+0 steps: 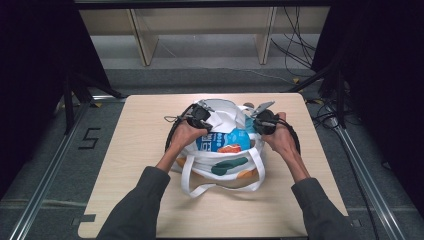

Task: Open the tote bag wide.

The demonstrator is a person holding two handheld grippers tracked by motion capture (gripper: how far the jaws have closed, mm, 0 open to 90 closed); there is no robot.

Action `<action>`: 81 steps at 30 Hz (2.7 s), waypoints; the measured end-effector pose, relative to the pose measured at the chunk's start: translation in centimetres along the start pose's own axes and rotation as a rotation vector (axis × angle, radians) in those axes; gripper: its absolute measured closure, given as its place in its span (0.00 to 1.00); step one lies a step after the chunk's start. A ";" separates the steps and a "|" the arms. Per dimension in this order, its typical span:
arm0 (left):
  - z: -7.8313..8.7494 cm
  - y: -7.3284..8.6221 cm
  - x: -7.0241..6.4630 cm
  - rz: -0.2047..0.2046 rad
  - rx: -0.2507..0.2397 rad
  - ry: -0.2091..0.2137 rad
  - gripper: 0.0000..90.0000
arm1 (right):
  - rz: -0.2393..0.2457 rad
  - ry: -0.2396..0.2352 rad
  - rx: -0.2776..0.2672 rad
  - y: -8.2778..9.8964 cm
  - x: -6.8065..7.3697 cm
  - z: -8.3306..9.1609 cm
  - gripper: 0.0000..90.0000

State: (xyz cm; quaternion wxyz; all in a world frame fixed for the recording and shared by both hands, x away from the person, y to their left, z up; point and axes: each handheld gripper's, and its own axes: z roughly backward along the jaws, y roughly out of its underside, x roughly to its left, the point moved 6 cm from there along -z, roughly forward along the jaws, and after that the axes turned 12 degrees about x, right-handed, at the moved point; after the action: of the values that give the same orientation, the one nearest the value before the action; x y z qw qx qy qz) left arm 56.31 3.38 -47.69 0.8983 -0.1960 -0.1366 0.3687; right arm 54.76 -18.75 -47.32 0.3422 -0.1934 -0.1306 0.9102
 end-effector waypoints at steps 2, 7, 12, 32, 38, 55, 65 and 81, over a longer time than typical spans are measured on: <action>-0.6 0.4 1.1 0.036 0.016 -0.020 0.99 | -0.013 0.007 0.021 0.5 0.2 -0.5 1.00; -1.3 1.2 2.4 0.125 0.045 0.003 0.99 | -0.010 -0.014 0.067 1.8 1.7 -2.7 1.00; 2.1 1.1 0.5 0.087 -0.042 0.108 0.92 | -0.029 -0.030 -0.107 0.6 1.2 1.7 1.00; 1.8 7.3 7.2 0.227 -0.088 0.044 0.99 | 0.137 -0.200 -0.125 4.6 11.8 3.0 1.00; 2.8 7.2 6.5 0.169 -0.055 0.011 0.97 | 0.116 -0.219 -0.131 4.9 12.1 2.9 1.00; 3.3 7.2 -2.5 -0.076 -0.023 0.159 0.96 | 0.106 -0.258 -0.251 0.4 11.9 3.4 1.00; 4.8 11.5 -4.3 -0.147 0.045 0.244 0.99 | 0.068 -0.283 -0.268 -1.2 10.3 3.5 1.00; 5.3 12.3 -4.3 -0.185 0.018 0.229 0.96 | -0.194 -0.103 -0.078 0.3 -0.2 -3.6 1.00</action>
State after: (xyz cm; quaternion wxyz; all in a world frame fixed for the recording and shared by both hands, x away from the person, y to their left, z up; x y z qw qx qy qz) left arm 43.81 9.65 -48.96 0.9399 -0.2153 -0.0476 0.2608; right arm 56.32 -18.75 -50.59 0.4139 -0.1459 -0.2016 0.8757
